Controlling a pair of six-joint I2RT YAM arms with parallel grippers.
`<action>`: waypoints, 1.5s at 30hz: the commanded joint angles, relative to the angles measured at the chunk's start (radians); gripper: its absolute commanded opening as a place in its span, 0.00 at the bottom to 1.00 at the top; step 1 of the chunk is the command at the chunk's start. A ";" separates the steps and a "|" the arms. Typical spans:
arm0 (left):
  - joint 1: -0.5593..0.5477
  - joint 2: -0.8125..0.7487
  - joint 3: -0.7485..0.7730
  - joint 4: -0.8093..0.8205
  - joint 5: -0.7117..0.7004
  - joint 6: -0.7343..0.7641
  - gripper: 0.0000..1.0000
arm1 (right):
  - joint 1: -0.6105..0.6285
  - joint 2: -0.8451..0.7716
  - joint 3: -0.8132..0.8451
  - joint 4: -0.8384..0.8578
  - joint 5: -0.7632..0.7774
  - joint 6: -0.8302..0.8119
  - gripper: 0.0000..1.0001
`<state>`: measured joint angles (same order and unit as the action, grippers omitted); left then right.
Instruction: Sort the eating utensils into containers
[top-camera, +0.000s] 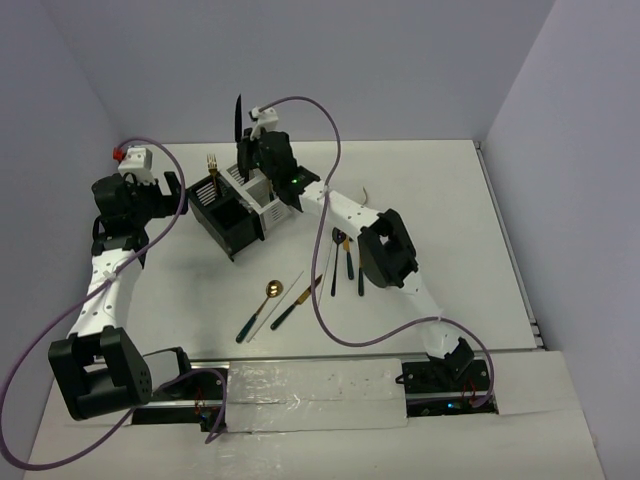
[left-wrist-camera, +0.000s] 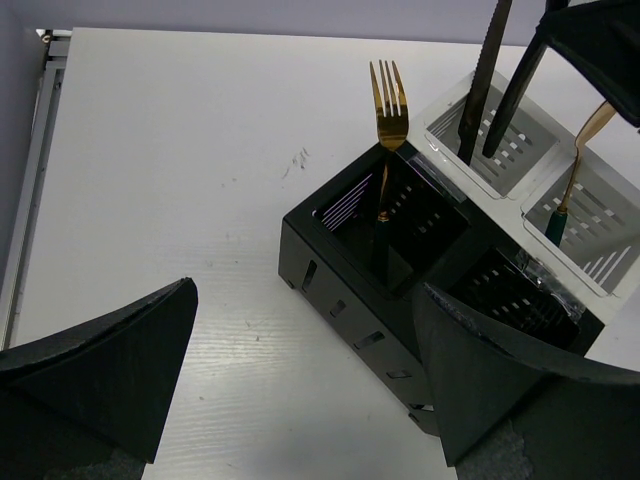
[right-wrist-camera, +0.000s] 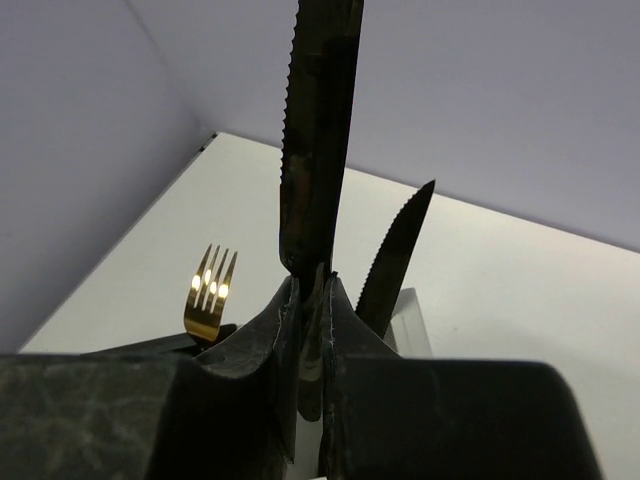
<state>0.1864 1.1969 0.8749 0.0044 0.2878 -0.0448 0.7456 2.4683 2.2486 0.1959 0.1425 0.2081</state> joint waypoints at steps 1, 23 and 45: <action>0.008 -0.028 0.016 0.042 0.001 0.002 0.99 | 0.021 -0.014 -0.023 0.045 0.031 0.000 0.11; 0.015 -0.051 0.047 -0.001 0.039 0.008 0.99 | 0.047 -0.486 -0.309 -0.077 -0.082 -0.018 0.47; 0.013 -0.145 0.026 -0.090 0.129 0.091 0.99 | -0.181 -1.077 -1.254 -0.803 -0.101 0.189 0.54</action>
<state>0.1936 1.0752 0.8795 -0.0864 0.3843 0.0364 0.5682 1.4254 1.0088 -0.6254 0.0769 0.3706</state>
